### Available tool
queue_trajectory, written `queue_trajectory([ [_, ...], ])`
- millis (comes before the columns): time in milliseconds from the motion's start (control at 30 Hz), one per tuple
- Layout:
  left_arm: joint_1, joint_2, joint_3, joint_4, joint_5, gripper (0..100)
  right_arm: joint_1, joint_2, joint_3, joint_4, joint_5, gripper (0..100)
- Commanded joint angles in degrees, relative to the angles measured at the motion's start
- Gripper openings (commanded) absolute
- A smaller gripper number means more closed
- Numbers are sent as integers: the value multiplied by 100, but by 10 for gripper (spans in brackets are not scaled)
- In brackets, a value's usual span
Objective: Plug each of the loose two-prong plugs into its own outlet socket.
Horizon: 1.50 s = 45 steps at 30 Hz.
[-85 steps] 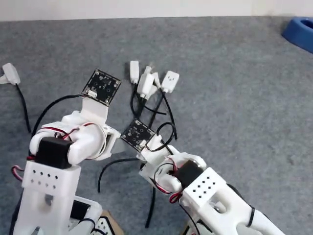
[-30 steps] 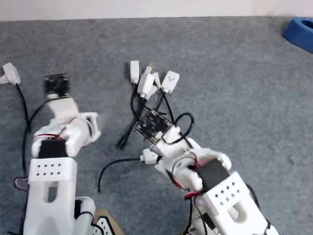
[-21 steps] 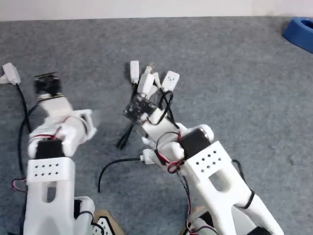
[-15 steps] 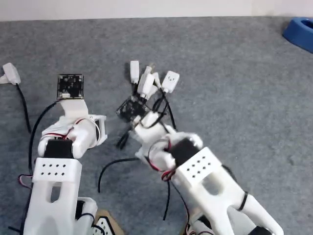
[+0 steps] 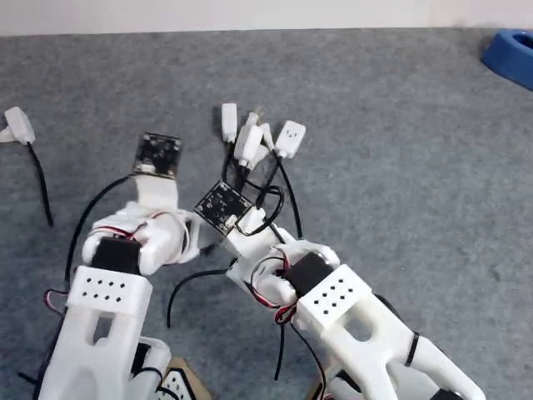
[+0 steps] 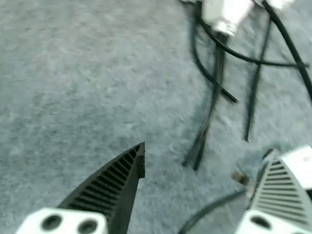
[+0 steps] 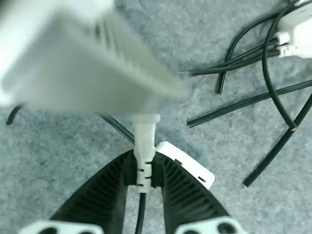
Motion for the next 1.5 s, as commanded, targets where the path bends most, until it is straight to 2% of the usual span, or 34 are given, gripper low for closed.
queue_trajectory([
  [0, 242, -31, -224, 167, -79, 364, 92, -189, -277, -48, -97, 8],
  [367, 251, -4, 31, 62, -193, 364, 224, -1033, -1112, 1165, -53, 8],
  [500, 259, -4, 31, 79, -193, 364, 549, -998, -1727, 1622, -53, 8],
  [767, 259, -4, 31, 79, -193, 364, 620, -743, -2009, 1745, -53, 8],
  [933, 75, -48, 22, 44, -176, 364, 629, -734, -1912, 1824, -35, 8],
  [1200, -479, -48, 22, -316, -62, 364, 743, -734, -1807, 2299, 554, 8],
  [1300, -646, -48, -4, -334, 237, 364, 901, -725, -1569, 2229, 659, 9],
  [1367, -760, -48, 22, -519, 387, 364, 848, -725, -1182, 1815, 624, 9],
  [1467, -831, -4, 136, -756, 378, 364, 725, -725, -576, 971, 167, 9],
])
